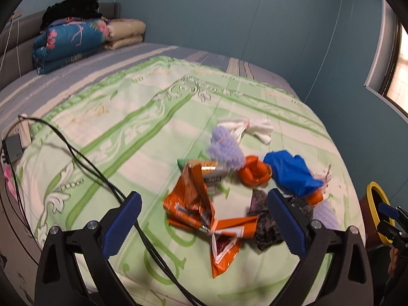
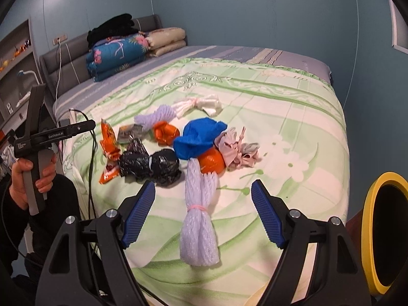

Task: Collect trash
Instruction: 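Grasp the orange snack wrappers with the left tool while the right tool grasps the lavender foam net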

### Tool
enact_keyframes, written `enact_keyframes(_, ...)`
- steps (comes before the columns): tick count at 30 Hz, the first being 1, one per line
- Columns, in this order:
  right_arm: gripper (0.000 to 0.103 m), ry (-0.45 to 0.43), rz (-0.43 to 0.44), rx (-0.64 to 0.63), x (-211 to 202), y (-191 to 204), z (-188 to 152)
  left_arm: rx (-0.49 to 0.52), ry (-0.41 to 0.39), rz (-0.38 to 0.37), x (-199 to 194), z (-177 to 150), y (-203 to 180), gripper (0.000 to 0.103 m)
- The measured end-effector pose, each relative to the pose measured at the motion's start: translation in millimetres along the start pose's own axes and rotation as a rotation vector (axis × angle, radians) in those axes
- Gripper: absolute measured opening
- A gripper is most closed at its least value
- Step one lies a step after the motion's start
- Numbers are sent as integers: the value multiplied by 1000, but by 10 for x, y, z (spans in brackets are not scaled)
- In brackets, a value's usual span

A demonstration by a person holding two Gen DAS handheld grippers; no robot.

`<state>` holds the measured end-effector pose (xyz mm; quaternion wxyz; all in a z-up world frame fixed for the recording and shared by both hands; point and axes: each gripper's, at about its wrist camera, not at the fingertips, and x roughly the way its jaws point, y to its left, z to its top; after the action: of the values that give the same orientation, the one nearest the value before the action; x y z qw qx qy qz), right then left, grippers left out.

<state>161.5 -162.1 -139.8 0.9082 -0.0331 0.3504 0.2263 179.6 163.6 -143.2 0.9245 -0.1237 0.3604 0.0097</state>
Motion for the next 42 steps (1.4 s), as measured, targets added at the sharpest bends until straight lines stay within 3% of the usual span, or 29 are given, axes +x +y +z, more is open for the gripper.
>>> enact_keyframes(9,74,35,-41,-54,246,50,-112,3,81,18,276,-94,-48,95)
enact_keyframes(21,71,95,-29,-40,558,-1,-190,9,121,57,526,-89,-69,93)
enact_keyframes(27,60,130,-34,-71,717,73,-219,-10,156,53,609,-101,-21,77)
enact_keyframes(29,54,148,-34,-75,777,94,-238,-17,170,53,641,-115,-5,66)
enact_keyframes(32,39,163,-49,-86,834,123,-273,-22,192,54,693,-133,9,52)
enact_keyframes(34,29,170,-47,-75,858,118,-294,-24,196,53,704,-142,18,51)
enact_keyframes(42,23,162,-53,-84,850,151,-318,-17,180,49,635,-137,3,44)
